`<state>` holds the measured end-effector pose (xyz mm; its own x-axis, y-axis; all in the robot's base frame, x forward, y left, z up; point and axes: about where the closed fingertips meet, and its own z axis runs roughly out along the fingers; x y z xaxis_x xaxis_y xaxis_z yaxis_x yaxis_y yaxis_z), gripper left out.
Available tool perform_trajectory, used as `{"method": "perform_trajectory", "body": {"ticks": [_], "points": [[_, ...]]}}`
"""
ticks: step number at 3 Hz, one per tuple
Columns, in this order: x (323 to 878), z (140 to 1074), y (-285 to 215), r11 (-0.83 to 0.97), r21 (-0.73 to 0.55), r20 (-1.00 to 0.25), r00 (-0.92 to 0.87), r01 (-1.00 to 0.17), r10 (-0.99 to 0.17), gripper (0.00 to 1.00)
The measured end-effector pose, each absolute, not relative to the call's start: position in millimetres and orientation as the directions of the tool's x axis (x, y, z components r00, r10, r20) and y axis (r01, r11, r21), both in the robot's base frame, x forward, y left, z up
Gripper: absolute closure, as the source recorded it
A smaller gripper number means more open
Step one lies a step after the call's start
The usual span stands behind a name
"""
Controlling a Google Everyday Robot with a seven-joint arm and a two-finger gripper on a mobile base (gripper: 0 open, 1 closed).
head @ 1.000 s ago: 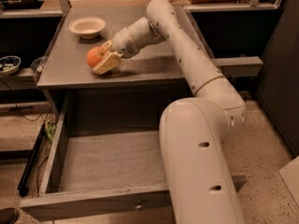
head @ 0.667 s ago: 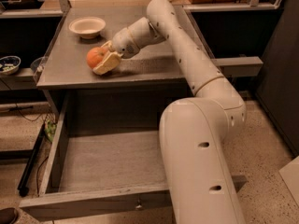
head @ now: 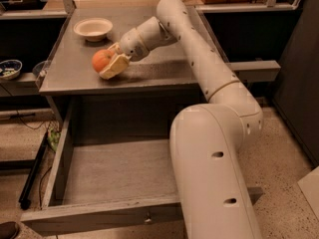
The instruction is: Place orange into top drawer
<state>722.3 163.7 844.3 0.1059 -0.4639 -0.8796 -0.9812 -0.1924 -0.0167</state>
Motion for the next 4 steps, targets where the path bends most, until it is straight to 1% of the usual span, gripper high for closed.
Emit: {"method": "perform_trajectory", "body": {"ticks": [4], "points": [[688.4, 912.6, 141.3, -0.216, -0.038, -0.893, 0.130, -0.976, -0.430, 1.00]]}}
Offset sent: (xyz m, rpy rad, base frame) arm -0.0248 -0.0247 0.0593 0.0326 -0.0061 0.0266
